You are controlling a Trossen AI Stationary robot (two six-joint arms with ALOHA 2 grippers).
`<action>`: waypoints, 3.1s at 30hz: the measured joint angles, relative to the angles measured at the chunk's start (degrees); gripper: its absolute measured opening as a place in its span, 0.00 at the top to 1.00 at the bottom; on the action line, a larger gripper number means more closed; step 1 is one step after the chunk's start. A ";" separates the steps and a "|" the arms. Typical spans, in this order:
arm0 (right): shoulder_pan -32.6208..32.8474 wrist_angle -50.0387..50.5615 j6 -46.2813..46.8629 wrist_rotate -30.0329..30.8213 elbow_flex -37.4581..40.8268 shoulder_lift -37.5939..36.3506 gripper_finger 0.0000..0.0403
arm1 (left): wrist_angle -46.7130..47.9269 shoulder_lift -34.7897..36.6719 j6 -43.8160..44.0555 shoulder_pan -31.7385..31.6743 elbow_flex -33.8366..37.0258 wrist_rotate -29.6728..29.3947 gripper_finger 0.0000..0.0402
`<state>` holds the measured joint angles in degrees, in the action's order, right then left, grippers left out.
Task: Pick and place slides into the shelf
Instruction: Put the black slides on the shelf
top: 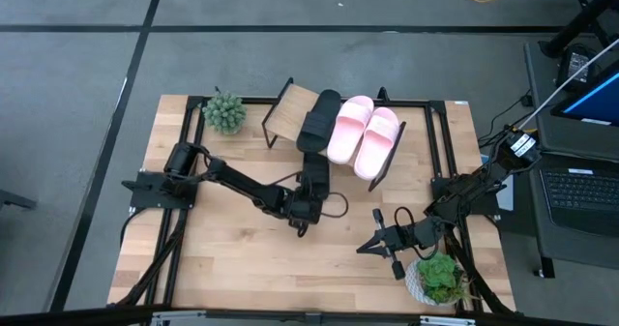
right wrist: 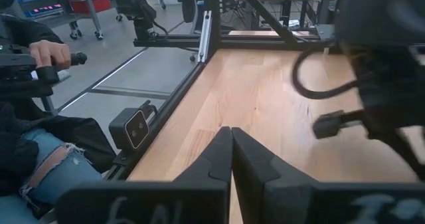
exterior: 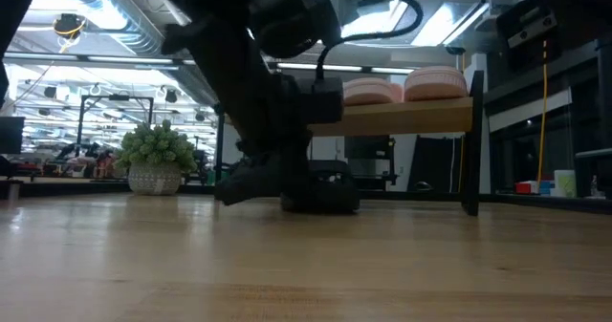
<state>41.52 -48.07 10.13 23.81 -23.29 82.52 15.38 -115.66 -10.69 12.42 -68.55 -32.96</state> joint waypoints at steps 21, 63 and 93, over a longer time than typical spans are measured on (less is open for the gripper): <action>0.02 0.00 -0.11 0.00 0.00 0.00 0.97 | 36.97 0.07 20.98 18.45 -21.80 -2.44 0.96; 0.00 -0.06 -0.43 0.00 0.00 0.00 0.97 | 74.52 13.75 21.03 20.57 -40.98 -20.09 0.97; -0.11 -0.10 -1.38 0.48 0.00 0.00 0.97 | 34.03 41.46 -22.59 -4.99 -2.62 -3.67 0.97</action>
<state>41.41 -48.18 8.75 24.29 -23.29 82.52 49.41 -74.19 -33.28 7.42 -71.17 -36.64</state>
